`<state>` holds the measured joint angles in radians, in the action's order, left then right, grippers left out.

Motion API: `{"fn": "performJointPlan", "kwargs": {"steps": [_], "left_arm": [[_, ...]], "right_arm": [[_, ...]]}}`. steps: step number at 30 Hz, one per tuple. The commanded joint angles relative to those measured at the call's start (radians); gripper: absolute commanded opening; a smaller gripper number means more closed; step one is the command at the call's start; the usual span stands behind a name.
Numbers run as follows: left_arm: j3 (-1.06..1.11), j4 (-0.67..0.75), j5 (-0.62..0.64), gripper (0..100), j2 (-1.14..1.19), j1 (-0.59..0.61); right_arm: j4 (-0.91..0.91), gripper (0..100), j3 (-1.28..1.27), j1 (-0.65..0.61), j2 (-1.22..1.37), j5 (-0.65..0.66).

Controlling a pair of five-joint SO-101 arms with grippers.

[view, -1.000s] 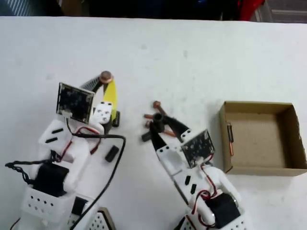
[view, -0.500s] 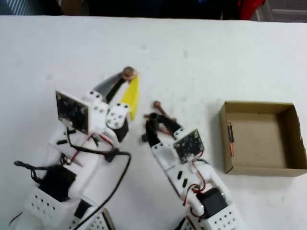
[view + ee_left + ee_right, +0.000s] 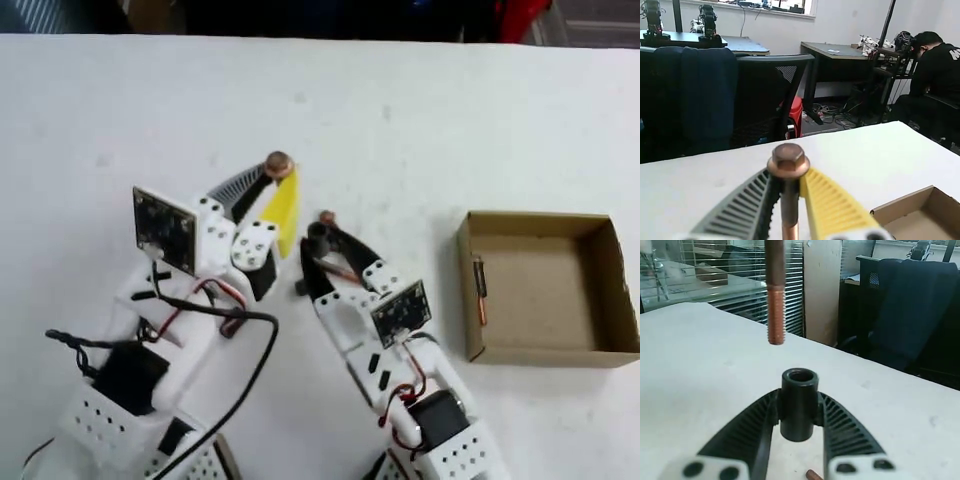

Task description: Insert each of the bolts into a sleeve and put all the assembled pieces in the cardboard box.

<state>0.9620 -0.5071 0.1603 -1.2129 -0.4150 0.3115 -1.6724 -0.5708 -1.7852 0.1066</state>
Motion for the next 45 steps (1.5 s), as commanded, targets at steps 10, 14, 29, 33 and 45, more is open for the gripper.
{"fn": "performJointPlan", "kwargs": {"steps": [10,14,29,33,45], "left_arm": [[-0.012,0.035,-0.014,2,-0.028,-0.119],[-0.011,0.034,-0.014,2,-0.028,-0.122],[-0.011,-0.009,-0.014,2,-0.028,-0.119],[-0.011,-0.009,-0.014,2,-0.028,-0.117],[-0.009,-0.037,-0.014,2,-0.027,-0.117]], "right_arm": [[-0.021,2.2,-0.017,-0.042,-0.015,-0.002],[-0.021,2.3,-0.017,-0.041,-0.015,0.0],[-0.021,2.3,-0.017,-0.039,-0.016,0.0],[-0.021,2.3,-0.017,-0.039,-0.016,0.0],[-0.027,2.3,-0.017,-0.012,-0.016,0.0]]}}
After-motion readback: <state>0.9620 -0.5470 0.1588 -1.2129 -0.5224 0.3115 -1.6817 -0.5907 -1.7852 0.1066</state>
